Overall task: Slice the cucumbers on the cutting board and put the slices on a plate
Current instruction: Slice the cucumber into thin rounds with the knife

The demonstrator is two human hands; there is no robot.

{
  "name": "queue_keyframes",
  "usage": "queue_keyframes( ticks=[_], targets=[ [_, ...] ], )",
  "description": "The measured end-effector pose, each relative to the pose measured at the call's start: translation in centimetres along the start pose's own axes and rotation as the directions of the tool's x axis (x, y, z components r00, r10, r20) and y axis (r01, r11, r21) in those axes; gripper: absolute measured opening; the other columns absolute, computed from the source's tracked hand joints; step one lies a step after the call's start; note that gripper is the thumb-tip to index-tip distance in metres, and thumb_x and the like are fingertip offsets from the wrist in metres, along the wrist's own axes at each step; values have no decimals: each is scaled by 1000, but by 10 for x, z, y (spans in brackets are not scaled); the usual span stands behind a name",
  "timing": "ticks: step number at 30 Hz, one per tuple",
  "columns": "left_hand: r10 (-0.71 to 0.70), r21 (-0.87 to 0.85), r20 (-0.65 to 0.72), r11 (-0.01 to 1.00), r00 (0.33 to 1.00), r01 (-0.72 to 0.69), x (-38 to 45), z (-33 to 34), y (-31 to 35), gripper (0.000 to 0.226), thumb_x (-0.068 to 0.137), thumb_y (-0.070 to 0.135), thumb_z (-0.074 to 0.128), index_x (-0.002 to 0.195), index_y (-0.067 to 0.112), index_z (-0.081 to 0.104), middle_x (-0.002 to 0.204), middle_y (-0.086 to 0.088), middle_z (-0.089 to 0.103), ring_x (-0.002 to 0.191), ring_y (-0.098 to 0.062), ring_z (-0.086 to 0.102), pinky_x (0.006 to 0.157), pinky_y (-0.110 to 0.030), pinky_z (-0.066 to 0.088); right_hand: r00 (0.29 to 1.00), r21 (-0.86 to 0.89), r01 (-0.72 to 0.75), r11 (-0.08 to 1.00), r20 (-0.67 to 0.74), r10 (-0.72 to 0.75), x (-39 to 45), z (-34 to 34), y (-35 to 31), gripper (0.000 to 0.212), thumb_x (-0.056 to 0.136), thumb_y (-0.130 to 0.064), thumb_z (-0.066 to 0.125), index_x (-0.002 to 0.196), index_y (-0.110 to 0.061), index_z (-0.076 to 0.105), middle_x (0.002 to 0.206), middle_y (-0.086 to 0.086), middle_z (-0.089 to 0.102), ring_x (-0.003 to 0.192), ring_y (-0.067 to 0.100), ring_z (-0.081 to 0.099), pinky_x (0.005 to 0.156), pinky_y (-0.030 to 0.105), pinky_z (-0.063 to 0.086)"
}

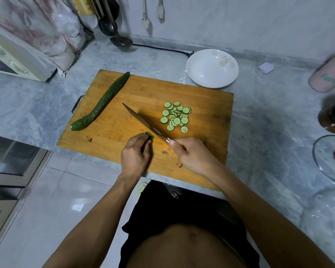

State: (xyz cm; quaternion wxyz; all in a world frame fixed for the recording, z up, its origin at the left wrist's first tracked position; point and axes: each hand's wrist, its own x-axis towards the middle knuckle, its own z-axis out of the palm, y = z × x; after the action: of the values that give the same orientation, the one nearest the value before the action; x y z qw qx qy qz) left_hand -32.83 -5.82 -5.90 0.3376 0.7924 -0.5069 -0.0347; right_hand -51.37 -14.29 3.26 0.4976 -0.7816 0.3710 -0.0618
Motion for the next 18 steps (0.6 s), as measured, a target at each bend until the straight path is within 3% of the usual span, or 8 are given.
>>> queue_keyframes(
  ticks=[2,4,6,8,10,18],
  targets=[
    [-1,5,6,1000,1000,1,6,3,1,19,88,13,70,103,3,74,107,-9,72,97,-25,67,81,-28,52,1000,-21,16,1000,-3,-16,-2,-2,-2,48,106,-39,42,60,-24,42,57,-6,37,53,9,35,57,33,29],
    [1,12,21,1000,1000,-1,8,4,0,19,89,14,68,104,3,74,109,-9,71,98,-26,66,78,-32,55,1000,-49,5,999,12,-5,-5,-2,-4,50,106,-40,41,58,-40,53,57,-7,42,56,7,40,57,31,31],
    [34,31,34,999,999,-35,8,5,-2,21,90,16,64,104,4,74,111,-8,70,98,-27,65,75,-33,55,1000,-75,10,997,27,-8,-8,0,-6,49,106,-43,38,61,-56,53,61,-6,48,67,9,47,59,30,33],
    [52,45,48,998,998,-54,7,6,-3,25,90,19,59,104,6,74,113,-8,70,99,-28,65,73,-32,54,999,-82,17,996,31,-15,-10,2,-4,44,105,-46,37,65,-48,52,64,-2,52,72,16,52,62,33,39],
    [48,42,42,998,998,-50,6,7,-3,26,90,20,56,101,6,75,114,-7,70,100,-29,64,72,-32,53,1000,-83,20,996,24,-18,-13,3,-2,42,105,-48,37,66,-37,48,62,-1,49,66,15,49,59,35,39],
    [60,39,23,997,998,-60,5,6,1,22,85,12,59,95,2,76,108,-12,71,97,-31,66,73,-33,54,999,-113,13,994,39,-9,-17,3,-6,42,106,-43,38,66,-31,44,61,-3,44,62,9,38,57,33,31]
  ],
)
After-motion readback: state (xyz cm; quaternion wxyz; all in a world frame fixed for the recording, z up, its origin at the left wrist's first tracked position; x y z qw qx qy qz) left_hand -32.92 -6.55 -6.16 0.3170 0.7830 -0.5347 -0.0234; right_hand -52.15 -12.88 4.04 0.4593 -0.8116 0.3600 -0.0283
